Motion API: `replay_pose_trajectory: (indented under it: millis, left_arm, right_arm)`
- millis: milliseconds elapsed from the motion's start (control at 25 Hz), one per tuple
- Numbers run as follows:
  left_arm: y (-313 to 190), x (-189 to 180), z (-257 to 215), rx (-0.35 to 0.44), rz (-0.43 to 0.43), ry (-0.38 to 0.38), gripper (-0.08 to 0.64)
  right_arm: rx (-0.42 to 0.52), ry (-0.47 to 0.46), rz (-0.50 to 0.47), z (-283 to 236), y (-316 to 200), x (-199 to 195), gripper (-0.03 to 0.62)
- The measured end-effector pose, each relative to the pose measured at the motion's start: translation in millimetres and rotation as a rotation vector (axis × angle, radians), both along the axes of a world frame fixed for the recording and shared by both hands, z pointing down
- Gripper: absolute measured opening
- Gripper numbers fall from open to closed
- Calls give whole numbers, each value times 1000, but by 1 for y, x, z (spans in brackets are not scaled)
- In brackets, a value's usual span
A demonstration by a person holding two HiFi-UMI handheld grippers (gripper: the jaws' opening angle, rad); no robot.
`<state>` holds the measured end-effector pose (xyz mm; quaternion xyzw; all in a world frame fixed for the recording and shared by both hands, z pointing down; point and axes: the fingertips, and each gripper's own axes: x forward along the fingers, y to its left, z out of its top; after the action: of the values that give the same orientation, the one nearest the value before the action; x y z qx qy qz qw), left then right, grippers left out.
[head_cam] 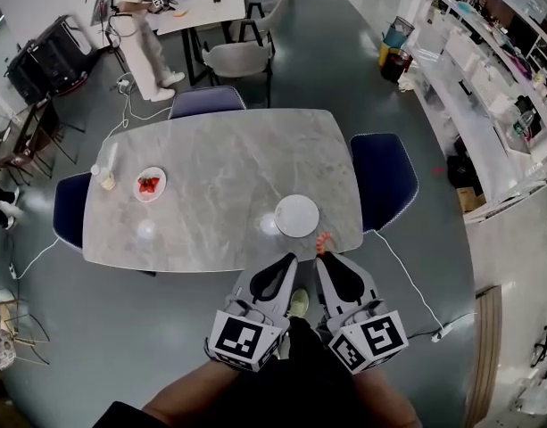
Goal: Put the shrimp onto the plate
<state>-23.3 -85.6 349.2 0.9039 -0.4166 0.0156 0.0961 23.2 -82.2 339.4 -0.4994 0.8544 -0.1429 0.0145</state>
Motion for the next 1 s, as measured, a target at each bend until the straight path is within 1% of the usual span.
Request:
replay_pose_trajectory:
  millis: [400, 680, 760, 1000]
  left_arm:
    - [-87, 23, 29, -57, -93, -26, 8]
    - [-122, 26, 49, -98, -134, -40, 8]
    - [-131, 24, 59, -98, -130, -42, 8]
    - [-159, 19, 101, -121, -95, -57, 8]
  right_arm:
    - [-77, 6, -69, 36, -91, 28, 44]
    - [-137, 26, -101, 63, -125, 26, 44]
    - [-152, 41, -100, 76, -134, 24, 44]
    - [-226, 92, -48, 131, -154, 24, 44]
